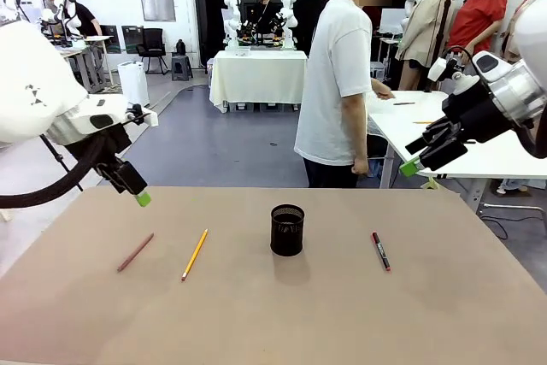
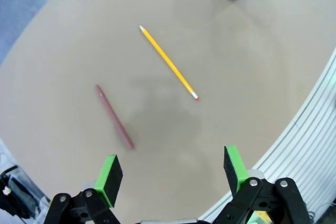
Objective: Place the pens into the pen holder.
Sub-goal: Pick up a writing instrument from the table and place it into the Pen holder.
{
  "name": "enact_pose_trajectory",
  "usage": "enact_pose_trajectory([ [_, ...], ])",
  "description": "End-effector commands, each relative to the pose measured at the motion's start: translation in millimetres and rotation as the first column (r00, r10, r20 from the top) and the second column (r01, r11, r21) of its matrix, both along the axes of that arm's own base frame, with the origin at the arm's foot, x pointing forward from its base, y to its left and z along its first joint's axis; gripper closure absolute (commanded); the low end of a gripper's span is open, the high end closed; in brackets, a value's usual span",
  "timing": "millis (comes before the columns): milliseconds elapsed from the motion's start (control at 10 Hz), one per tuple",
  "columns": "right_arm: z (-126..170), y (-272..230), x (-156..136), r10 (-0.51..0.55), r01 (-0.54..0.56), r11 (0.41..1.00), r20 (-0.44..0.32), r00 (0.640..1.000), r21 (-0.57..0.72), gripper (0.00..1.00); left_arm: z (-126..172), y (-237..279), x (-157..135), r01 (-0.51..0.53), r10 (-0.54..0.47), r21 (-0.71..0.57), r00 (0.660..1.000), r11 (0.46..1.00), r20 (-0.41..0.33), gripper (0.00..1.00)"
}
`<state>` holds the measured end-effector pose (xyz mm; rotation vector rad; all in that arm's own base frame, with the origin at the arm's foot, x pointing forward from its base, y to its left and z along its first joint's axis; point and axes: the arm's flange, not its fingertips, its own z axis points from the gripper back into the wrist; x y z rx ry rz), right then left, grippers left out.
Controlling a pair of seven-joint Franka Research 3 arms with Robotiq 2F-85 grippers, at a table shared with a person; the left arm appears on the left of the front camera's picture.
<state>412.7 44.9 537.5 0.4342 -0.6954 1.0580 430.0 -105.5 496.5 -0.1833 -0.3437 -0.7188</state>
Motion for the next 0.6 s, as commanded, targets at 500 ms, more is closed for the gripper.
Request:
enact_pose_trajectory([
  [500,1.7,1.2,0.8,-0.007,0.007,1.000,-0.006,1.000,0.012,0.00,1.7,2.8,1.1,-0.003,0.003,-0.011,1.000,1.000,0.002,0.00],
])
